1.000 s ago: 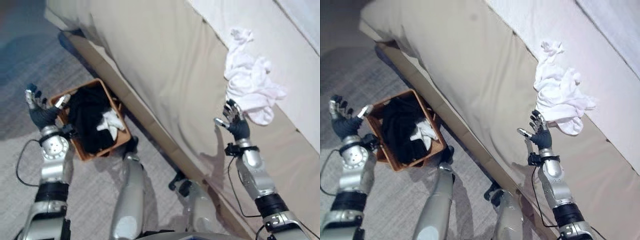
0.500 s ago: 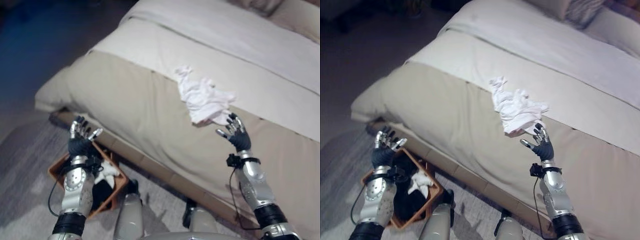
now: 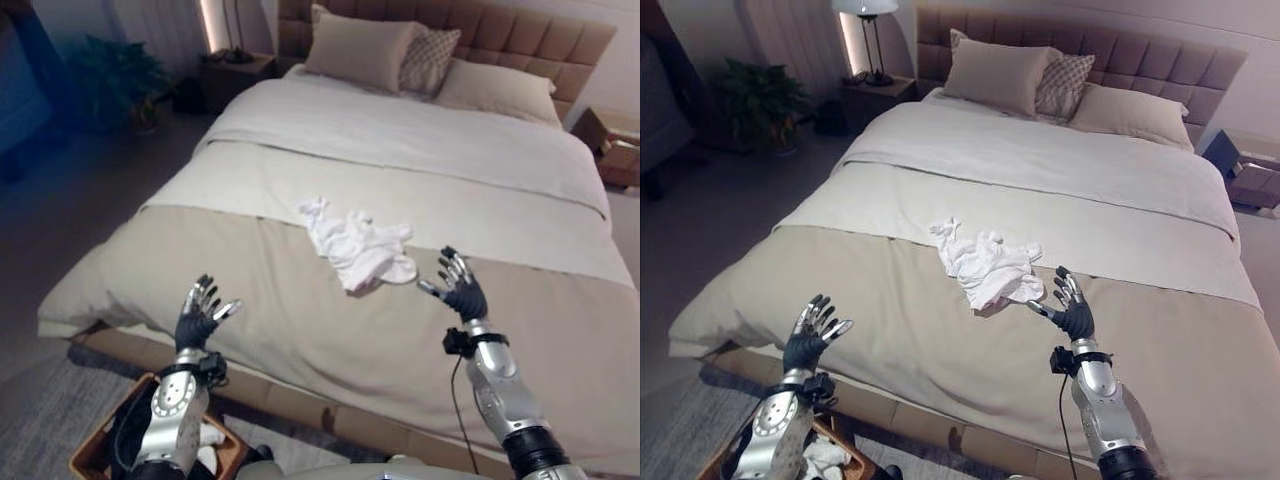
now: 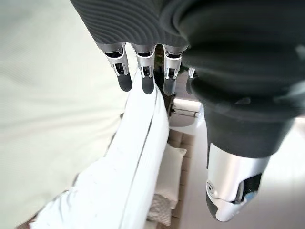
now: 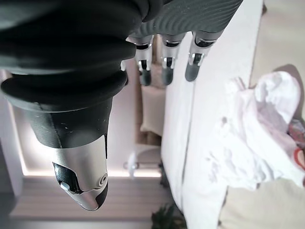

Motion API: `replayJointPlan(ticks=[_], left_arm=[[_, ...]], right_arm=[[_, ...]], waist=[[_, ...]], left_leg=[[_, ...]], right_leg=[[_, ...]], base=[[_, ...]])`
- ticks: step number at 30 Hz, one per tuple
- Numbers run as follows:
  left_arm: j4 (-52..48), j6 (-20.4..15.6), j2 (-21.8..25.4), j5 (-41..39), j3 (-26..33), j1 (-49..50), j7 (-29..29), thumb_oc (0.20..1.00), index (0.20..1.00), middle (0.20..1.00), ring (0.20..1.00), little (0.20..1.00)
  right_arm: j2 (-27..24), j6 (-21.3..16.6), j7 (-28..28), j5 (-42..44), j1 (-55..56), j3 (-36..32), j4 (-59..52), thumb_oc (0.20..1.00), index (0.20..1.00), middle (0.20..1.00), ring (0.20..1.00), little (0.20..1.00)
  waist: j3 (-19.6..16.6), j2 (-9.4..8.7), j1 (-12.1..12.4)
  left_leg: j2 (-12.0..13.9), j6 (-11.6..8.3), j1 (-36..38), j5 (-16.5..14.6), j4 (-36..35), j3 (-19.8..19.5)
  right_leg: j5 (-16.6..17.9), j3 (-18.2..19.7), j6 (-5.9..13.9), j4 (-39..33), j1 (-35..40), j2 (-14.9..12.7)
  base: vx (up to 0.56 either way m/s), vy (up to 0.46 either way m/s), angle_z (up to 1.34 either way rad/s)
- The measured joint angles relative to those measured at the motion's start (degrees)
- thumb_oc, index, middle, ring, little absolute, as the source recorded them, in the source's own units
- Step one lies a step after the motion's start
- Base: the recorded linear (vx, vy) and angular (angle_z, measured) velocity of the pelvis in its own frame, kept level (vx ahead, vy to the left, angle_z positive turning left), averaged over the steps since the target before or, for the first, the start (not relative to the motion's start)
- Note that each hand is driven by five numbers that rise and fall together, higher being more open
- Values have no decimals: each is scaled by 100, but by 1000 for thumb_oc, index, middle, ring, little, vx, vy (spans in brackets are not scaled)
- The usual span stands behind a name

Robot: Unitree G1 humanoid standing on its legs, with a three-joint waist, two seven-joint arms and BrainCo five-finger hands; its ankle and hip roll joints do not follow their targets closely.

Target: Pick up clothes into the bucket

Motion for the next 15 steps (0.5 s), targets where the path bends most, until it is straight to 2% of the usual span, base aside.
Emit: replayJointPlan(ticks=[5,8,9,10,11,14,15], left_arm=[[-1,89,-78,-3,-19,33,-124,1000,1000,1000,1000,1000],[-3,134,-122,-21,-126,36,-172,1000,1000,1000,1000,1000],[7,138,-111,-17,-215,15,-169,1000,1000,1000,1000,1000],[45,148,-121,-11,-416,-59,-170,1000,1000,1000,1000,1000],[61,168,-153,-11,-443,-56,-177,1000,1000,1000,1000,1000],[204,262,-162,3,-438,-26,-178,1000,1000,1000,1000,1000],[250,268,-75,94,-437,-21,-179,1000,1000,1000,1000,1000]], right_arm=[[-34,69,-71,-96,-20,32,-3,1000,1000,1000,1000,1000],[-138,71,-163,-64,-242,128,94,1000,1000,1000,1000,1000],[-167,70,-216,-40,-365,125,183,1000,1000,1000,1000,1000],[-218,74,-323,96,-661,70,328,1000,1000,1000,1000,1000],[-234,81,-349,132,-770,38,353,1000,1000,1000,1000,1000],[-20,120,-439,154,-834,11,357,1000,1000,1000,1000,1000],[96,121,-445,154,-833,3,345,1000,1000,1000,1000,1000]], waist=[[38,115,-12],[160,247,130],[213,284,137],[324,395,133],[366,445,133],[436,416,131],[477,327,137]], left_leg=[[187,-18,13,20,34,-138],[239,-20,-137,19,141,-353],[185,-20,-252,18,190,-548],[-3,-87,-575,-36,315,-1129],[-75,-78,-633,-66,275,-1229],[-241,-12,-612,51,102,-1168],[-377,-11,-482,15,96,-1031]], right_leg=[[-14,-92,-22,-103,131,246],[-16,-99,-93,-92,93,357],[14,-124,-110,-92,42,357],[21,-155,-100,-72,-195,274],[29,-146,-92,-59,-289,240],[101,-115,-29,-6,-381,38],[88,4,-35,14,-405,-76]], base=[[-40,-118,5],[-141,77,4],[-47,135,26],[21,176,20],[81,201,16],[131,198,1],[121,126,-29]])
